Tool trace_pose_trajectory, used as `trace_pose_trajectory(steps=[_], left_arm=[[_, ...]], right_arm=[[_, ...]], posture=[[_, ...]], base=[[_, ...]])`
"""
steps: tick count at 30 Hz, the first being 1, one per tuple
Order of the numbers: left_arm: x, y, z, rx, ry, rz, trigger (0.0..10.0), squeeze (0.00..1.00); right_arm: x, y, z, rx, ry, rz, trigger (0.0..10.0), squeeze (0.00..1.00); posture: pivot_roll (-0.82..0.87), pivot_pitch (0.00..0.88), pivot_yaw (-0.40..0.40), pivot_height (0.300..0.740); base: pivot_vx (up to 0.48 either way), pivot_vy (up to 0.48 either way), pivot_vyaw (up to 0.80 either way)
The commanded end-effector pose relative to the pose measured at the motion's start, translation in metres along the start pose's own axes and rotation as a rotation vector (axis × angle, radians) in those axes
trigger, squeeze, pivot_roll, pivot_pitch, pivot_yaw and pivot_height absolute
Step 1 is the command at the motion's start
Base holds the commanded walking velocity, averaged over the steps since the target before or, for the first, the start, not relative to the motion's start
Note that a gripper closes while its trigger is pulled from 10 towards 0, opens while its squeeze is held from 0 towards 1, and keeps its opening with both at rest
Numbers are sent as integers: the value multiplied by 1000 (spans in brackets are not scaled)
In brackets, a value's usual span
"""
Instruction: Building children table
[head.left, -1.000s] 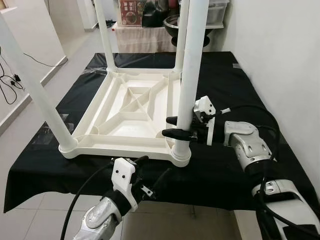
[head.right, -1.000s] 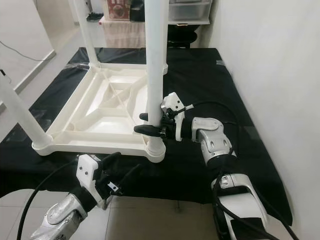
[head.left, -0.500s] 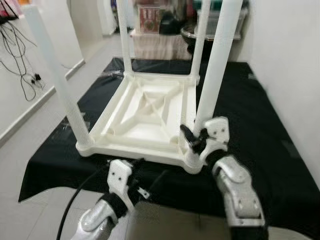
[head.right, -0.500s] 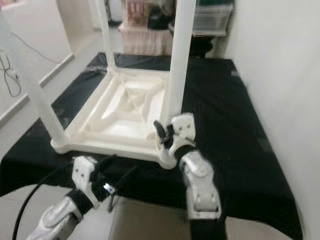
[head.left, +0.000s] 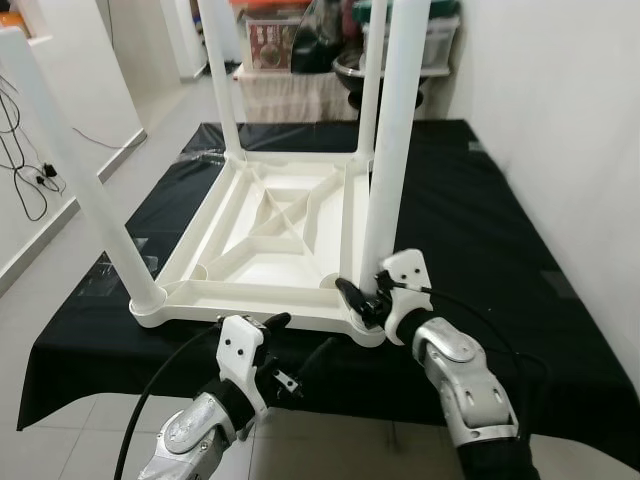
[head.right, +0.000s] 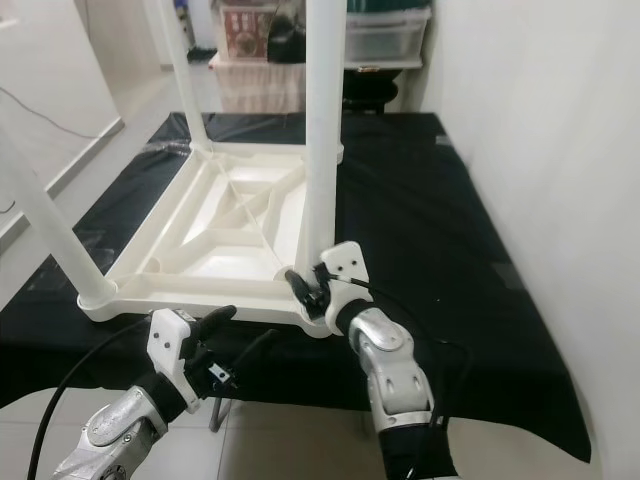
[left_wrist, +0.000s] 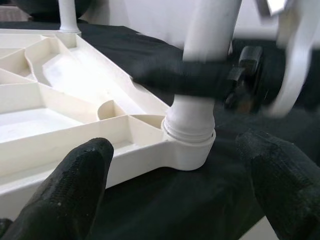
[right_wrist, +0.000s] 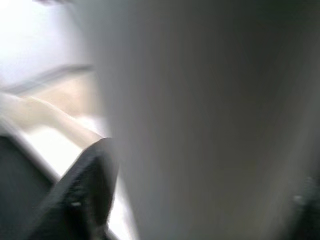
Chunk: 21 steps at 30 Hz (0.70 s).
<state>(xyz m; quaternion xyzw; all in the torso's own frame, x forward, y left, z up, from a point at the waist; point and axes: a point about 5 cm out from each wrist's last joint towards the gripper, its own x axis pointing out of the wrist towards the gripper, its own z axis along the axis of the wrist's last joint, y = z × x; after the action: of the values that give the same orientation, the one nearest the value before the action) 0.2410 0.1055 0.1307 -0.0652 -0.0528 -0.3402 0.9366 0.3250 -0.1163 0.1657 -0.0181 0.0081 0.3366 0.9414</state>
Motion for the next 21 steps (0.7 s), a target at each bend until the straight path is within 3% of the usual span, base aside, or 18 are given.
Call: trace_pose_trajectory(steps=[1, 3, 4, 7, 8, 10, 16, 17, 18, 20, 21], left_arm=[[-1, 0, -2, -6, 7, -6, 10000, 0], [-1, -1, -2, -7, 6, -8, 10000, 0], [-1, -1, -2, -8, 4, -5, 10000, 0], [-1, -1, -1, -9, 1, 0, 10000, 0], [-1, -2, -1, -9, -1, 3, 10000, 0], [-1, -2, -1, -9, -1, 3, 10000, 0], [-2, -4, 0, -11, -6, 16, 10000, 0], [-2, -5, 0, -12, -7, 19, 10000, 0], [-2, -5, 0, -12, -7, 19, 10000, 0], [-2, -6, 0, -13, -8, 21, 10000, 0], [-2, -6, 0, -13, -8, 21, 10000, 0]], right_arm=[[3, 3, 15, -3, -53, 125, 10000, 1000], [1, -4, 26, -72, -56, 280, 10000, 992], [-1, -11, 30, -128, -38, 354, 10000, 0], [-2, -23, 35, -174, -8, 422, 10000, 0], [0, -33, 40, -163, 6, 450, 10000, 0], [0, -33, 40, -163, 6, 450, 10000, 0], [8, -54, 46, -93, 41, 498, 10000, 0], [9, -55, 46, -79, 43, 501, 8784, 0], [9, -55, 46, -79, 43, 501, 8784, 0], [10, -57, 45, -64, 46, 514, 2235, 0], [10, -57, 45, -64, 46, 514, 2235, 0]], posture=[[-49, 68, 21, 740], [-47, 71, 21, 740], [-42, 75, 17, 740], [-39, 76, 17, 740], [-30, 81, 13, 740], [-30, 81, 13, 740], [-7, 96, 1, 740], [-6, 97, 1, 740], [-6, 97, 1, 740], [-3, 100, -3, 740], [-3, 100, -3, 740]], base=[[0, 0, 0], [0, 0, 0], [0, 0, 0], [0, 0, 0], [0, 0, 0], [0, 0, 0], [0, 0, 0], [0, 0, 0], [0, 0, 0], [0, 0, 0], [0, 0, 0]])
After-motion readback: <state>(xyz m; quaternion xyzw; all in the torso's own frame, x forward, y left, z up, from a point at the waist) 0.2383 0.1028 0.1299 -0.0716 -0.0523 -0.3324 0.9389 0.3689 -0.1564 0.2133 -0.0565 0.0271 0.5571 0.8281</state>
